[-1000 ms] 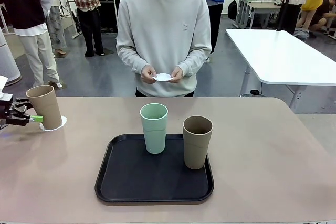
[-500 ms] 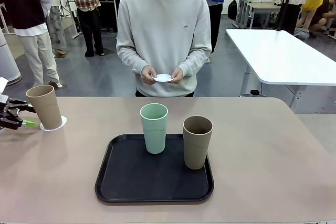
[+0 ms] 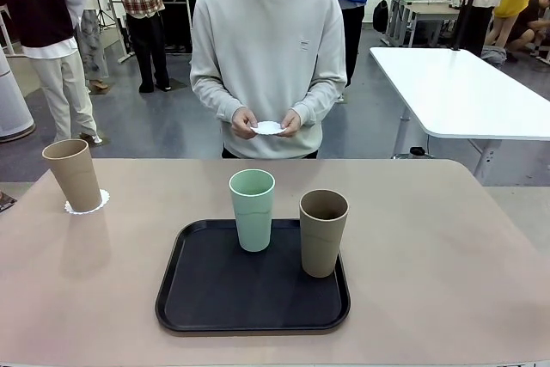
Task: Place coasters on the table and set cups on them.
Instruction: Pick up one Reusable plastic cup and place it on a coaster set by the human.
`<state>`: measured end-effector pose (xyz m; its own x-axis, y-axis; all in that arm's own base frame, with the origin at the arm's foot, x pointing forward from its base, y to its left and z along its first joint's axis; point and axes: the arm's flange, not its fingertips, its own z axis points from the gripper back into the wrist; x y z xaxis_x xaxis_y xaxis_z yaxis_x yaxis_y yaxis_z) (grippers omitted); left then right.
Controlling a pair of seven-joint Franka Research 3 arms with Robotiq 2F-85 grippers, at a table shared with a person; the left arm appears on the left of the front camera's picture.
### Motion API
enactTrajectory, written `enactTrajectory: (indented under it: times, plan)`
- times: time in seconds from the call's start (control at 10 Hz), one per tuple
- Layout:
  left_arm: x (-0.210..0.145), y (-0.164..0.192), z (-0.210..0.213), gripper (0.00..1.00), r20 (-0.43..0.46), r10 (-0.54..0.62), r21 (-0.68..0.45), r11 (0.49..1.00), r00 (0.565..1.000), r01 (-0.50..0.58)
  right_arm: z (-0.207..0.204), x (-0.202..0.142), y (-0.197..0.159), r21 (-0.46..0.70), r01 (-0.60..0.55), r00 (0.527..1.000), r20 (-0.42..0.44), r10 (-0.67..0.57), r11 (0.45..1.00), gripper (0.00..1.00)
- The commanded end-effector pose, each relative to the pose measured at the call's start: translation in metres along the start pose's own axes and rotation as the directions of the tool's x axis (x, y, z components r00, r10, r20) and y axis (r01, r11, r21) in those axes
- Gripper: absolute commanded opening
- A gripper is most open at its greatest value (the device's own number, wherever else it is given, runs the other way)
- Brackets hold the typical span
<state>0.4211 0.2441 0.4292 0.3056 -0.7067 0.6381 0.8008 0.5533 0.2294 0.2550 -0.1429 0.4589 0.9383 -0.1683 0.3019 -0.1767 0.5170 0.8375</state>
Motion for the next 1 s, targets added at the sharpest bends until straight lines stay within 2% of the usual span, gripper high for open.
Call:
enactTrajectory:
  times: [0.0, 0.1, 0.2, 0.4, 0.6, 0.7, 0.9]
  plan:
    - [0.028, -0.06, 0.026, 1.0, -0.238, -0.057, -0.089, 0.995, 0.97, 0.036, -0.001, 0.001, 0.0, 0.018, -0.007, 1.0, 0.001, 0.007, 1.0, 1.0]
    - [0.039, -0.08, 0.031, 1.0, -0.315, -0.068, -0.136, 0.99, 0.947, 0.025, -0.001, 0.001, 0.0, 0.018, -0.007, 1.0, 0.001, 0.007, 1.0, 1.0]
    - [0.054, -0.094, 0.033, 1.0, -0.345, -0.072, -0.137, 0.99, 0.936, 0.026, -0.001, 0.001, 0.0, 0.018, -0.007, 1.0, 0.001, 0.007, 1.0, 1.0]
    - [0.087, -0.119, 0.019, 1.0, -0.315, -0.007, -0.033, 0.999, 0.949, -0.004, -0.001, 0.001, 0.0, 0.018, -0.007, 1.0, 0.001, 0.007, 1.0, 1.0]
    - [0.123, -0.142, 0.003, 1.0, -0.354, 0.014, 0.076, 0.997, 0.935, 0.014, -0.001, 0.001, 0.0, 0.018, -0.007, 1.0, 0.001, 0.007, 1.0, 1.0]
    - [0.139, -0.15, -0.005, 1.0, -0.421, 0.017, 0.053, 0.999, 0.907, 0.005, -0.001, 0.001, 0.0, 0.018, -0.007, 1.0, 0.001, 0.007, 1.0, 1.0]
    - [0.17, -0.152, -0.022, 1.0, -0.469, 0.063, 0.054, 0.998, 0.881, -0.042, -0.001, 0.001, 0.0, 0.018, -0.007, 1.0, 0.001, 0.007, 1.0, 1.0]
